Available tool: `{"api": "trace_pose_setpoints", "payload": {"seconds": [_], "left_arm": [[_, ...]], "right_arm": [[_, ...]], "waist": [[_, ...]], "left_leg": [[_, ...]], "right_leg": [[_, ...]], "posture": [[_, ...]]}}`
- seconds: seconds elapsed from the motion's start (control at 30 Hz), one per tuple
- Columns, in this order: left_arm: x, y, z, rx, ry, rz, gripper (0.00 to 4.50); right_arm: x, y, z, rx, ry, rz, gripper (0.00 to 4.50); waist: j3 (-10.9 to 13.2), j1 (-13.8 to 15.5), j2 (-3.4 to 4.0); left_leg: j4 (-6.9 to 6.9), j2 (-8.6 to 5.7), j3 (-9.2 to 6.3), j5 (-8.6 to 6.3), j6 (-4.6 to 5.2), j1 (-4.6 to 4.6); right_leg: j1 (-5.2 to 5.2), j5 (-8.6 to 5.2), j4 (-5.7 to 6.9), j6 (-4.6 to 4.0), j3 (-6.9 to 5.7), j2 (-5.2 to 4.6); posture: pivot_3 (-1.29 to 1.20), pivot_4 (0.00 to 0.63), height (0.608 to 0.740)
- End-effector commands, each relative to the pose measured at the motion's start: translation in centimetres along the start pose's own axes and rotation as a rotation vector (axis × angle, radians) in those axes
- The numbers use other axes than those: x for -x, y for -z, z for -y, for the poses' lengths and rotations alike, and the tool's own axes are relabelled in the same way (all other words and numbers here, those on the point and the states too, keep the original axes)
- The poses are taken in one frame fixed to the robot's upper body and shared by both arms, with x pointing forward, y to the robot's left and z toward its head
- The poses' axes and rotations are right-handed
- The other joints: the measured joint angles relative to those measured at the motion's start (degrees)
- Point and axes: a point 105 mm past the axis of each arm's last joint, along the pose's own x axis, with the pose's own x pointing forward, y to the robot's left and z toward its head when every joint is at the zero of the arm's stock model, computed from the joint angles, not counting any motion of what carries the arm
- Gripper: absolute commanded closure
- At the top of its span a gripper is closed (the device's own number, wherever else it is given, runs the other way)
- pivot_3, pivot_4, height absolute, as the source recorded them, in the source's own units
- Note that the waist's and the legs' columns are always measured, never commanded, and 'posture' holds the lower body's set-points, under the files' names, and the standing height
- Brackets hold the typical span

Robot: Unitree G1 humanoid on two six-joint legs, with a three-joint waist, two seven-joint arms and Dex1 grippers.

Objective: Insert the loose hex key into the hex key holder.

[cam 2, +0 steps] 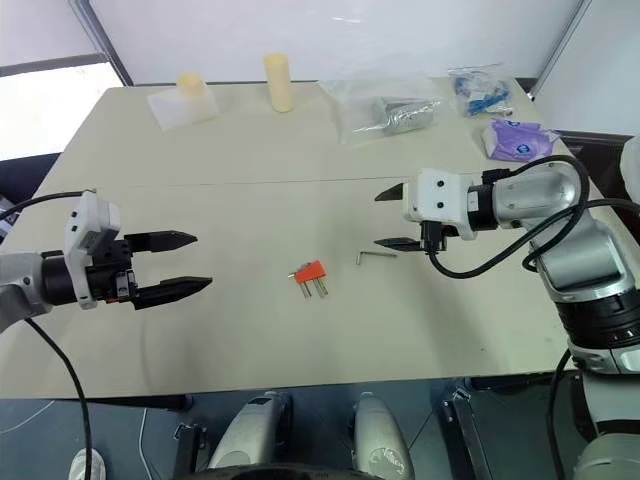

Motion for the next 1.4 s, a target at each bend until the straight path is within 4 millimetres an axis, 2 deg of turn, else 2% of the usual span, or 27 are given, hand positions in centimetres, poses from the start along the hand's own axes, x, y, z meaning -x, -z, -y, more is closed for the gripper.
{"api": "trace_pose_setpoints", "payload": {"seconds": [0.03, 0.23, 0.53, 0.83, 1.03, 1.4], "left_arm": [[0.1, -0.6, 0.2, -0.049, -0.009, 0.009, 0.09], [0.1, -0.5, 0.4, -0.039, 0.001, 0.007, 0.09], [-0.3, -1.2, 0.6, -0.041, 0.021, 0.02, 0.09], [-0.1, -1.0, 0.6, -0.033, -0.002, 0.016, 0.09], [-0.1, -0.8, 0.9, -0.03, -0.013, 0.014, 0.09], [0.2, -0.7, 0.9, -0.029, -0.023, 0.01, 0.09]], "right_arm": [[0.1, -0.9, 0.6, 0.059, 0.024, 0.01, 1.1], [-1.3, -1.1, -0.1, 0.053, -0.011, 0.042, 1.1], [-6.6, -0.1, -1.9, 0.148, -0.115, 0.043, 1.1], [-10.4, 2.6, -2.4, 0.183, -0.078, 0.052, 1.1], [-11.3, 3.6, -3.1, 0.163, -0.1, 0.057, 1.1], [-12.3, 2.7, -4.5, 0.092, -0.145, 0.108, 1.1]], "waist": [[0.0, 0.0, 0.0], [0.0, -0.1, 0.0], [0.0, -0.2, 0.0], [0.0, -0.2, -0.01], [0.0, -0.2, -0.01], [0.0, -0.2, -0.01]], "left_leg": [[0.0, 0.0, 0.0, 0.0, 0.0, 0.0], [0.0, 0.0, -0.01, 0.0, 0.0, 0.0], [0.01, 0.01, 0.01, 0.0, 0.0, 0.0], [0.02, -0.02, 0.01, 0.01, -0.01, 0.01], [0.02, -0.02, 0.01, 0.01, -0.01, 0.01], [0.02, -0.01, -0.01, 0.01, -0.01, 0.01]], "right_leg": [[0.0, 0.0, 0.0, 0.0, 0.0, 0.0], [0.0, -0.01, 0.0, -0.03, 0.0, 0.01], [-0.02, 0.02, 0.02, 0.03, -0.01, 0.05], [-0.02, 0.04, 0.07, 0.06, -0.01, 0.1], [-0.03, 0.04, 0.08, 0.06, -0.01, 0.11], [-0.02, 0.04, 0.11, 0.07, -0.01, 0.12]], "posture": [[0.0, 0.15, 0.74], [0.0, 0.15, 0.74], [0.0, 0.15, 0.74], [0.0, 0.15, 0.74], [0.0, 0.15, 0.74], [0.0, 0.15, 0.74]]}}
